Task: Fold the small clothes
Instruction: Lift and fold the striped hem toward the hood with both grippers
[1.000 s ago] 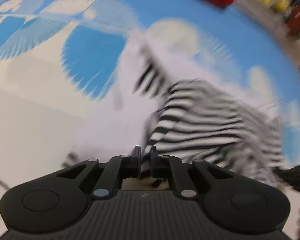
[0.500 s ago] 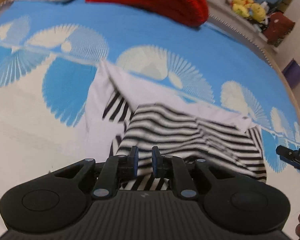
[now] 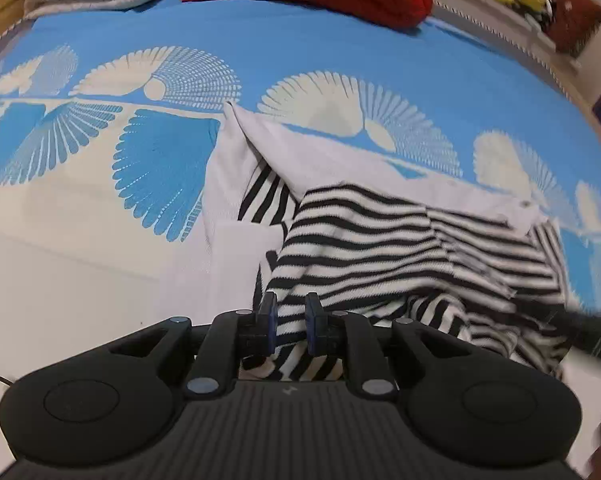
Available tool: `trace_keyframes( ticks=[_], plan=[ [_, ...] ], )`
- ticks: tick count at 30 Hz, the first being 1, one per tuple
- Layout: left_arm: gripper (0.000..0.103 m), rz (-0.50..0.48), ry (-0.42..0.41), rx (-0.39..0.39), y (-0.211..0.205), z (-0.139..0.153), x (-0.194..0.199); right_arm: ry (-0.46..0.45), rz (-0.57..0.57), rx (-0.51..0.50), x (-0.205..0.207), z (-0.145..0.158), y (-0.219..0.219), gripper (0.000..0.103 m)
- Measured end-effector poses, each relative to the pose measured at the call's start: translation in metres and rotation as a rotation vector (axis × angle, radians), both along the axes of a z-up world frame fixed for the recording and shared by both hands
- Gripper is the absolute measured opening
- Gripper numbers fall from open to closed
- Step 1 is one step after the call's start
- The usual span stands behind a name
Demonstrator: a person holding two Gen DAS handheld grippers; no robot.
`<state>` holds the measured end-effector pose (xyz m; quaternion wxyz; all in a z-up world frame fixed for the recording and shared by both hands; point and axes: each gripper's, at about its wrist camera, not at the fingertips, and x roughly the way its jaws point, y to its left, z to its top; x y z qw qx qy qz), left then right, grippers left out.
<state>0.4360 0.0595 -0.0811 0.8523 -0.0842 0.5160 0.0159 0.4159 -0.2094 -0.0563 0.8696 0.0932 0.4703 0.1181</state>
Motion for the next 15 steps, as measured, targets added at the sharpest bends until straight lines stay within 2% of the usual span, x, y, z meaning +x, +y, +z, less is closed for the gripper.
trace_keyframes(
  ticks=[1, 2, 4, 5, 6, 8, 11, 13, 15],
  plan=[
    [0.015, 0.006, -0.002, -0.009, 0.002, 0.000, 0.001, 0.038, 0.041, 0.019, 0.002, -0.007, 0.006, 0.040],
    [0.016, 0.010, -0.003, -0.010, 0.003, 0.000, 0.002, 0.112, 0.090, 0.013, 0.004, -0.018, 0.012, 0.041],
    [0.016, 0.013, 0.000, -0.012, 0.003, 0.001, 0.005, 0.279, 0.180, -0.074, 0.002, -0.045, 0.025, 0.042],
    [0.016, 0.011, 0.003, -0.014, 0.003, 0.001, 0.006, 0.308, 0.192, -0.122, 0.000, -0.053, 0.026, 0.042],
    [0.016, 0.009, 0.005, -0.016, 0.003, 0.001, 0.006, 0.299, 0.189, -0.139, 0.000, -0.053, 0.025, 0.042],
    [0.016, 0.002, 0.010, -0.017, 0.003, 0.000, 0.007, 0.265, 0.171, -0.102, 0.003, -0.041, 0.016, 0.042],
    [0.018, -0.013, 0.014, -0.005, 0.000, -0.004, 0.007, 0.134, 0.102, -0.071, 0.009, -0.011, -0.007, 0.042],
    [0.019, -0.031, 0.045, 0.019, -0.004, -0.015, 0.007, 0.069, 0.035, -0.111, 0.012, -0.001, -0.024, 0.042],
    [0.019, -0.040, 0.092, 0.040, -0.007, -0.028, 0.007, 0.070, -0.051, -0.193, 0.016, -0.006, -0.037, 0.043]
  ],
)
